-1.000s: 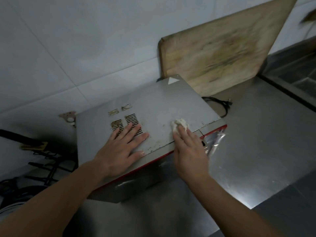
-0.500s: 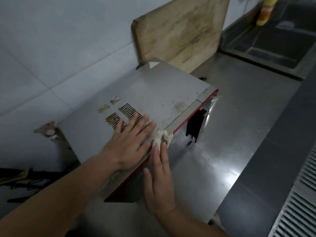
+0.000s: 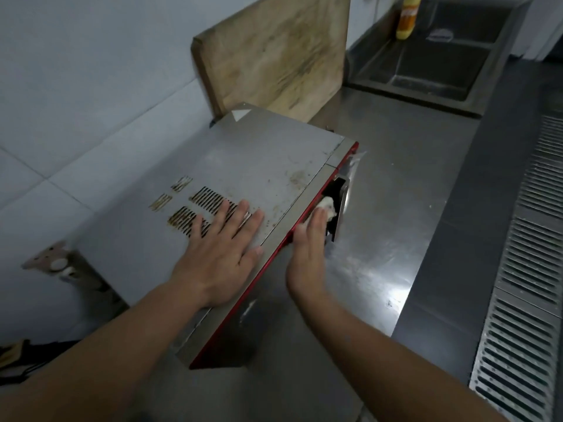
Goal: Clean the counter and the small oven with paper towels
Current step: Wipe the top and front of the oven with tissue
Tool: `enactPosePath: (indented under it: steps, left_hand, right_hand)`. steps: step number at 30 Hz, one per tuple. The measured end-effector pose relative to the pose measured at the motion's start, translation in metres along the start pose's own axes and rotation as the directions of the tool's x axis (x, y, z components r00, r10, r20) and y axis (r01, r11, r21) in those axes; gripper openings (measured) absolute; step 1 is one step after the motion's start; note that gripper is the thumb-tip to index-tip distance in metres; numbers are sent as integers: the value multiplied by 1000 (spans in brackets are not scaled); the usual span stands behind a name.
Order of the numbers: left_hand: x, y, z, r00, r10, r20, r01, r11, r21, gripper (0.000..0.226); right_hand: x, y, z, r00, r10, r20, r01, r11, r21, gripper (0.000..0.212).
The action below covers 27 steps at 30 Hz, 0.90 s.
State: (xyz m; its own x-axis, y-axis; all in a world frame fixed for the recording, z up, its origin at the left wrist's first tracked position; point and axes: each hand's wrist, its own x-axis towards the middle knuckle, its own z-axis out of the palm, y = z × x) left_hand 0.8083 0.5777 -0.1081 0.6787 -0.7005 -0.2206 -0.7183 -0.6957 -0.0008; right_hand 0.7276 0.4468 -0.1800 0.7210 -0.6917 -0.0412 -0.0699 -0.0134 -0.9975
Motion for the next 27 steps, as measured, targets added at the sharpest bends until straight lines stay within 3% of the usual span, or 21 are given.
enactPosePath:
  steps: [3,6,9,12,14,16,20,27]
  left_hand:
    - [1,1,-2,1000,-3,-7,3,1000,0,66]
    - [0,3,-3,1000,-9,-5,9,1000,-6,65]
    - [0,3,-4,1000,-20,-10,20,1000,-5,64]
    - [0,4,-4,999,-33,-20,33,999,0,63]
    - [1,5,-4,999,-34,-14,35,999,11,62]
    - [0,6,-4,999,-34,-17,34,999,5,61]
    - [1,6,-6,999,-27,-32,26,1000,-12,64]
    - [0,6,-8,999,-33,-8,33,999,-7,65]
  right_hand:
    - [40,1,-5,988,122,-99,-113,989,91,65]
    - [41,17,-3,985,131,-115,-116,984,132,66]
    - [17,33,4,970,237,-62,-212,940,267,77]
    - [-18,27,6,978,208,28,-208,941,267,59]
    - [-19,13,1,980,189,65,-199,942,270,59]
    - [-2,-6,-3,995,99,29,-103,964,246,60]
    - [24,-40,-3,972,-233,-29,234,958,164,62]
    - [12,-9,5,952,-306,-17,305,950,-63,65]
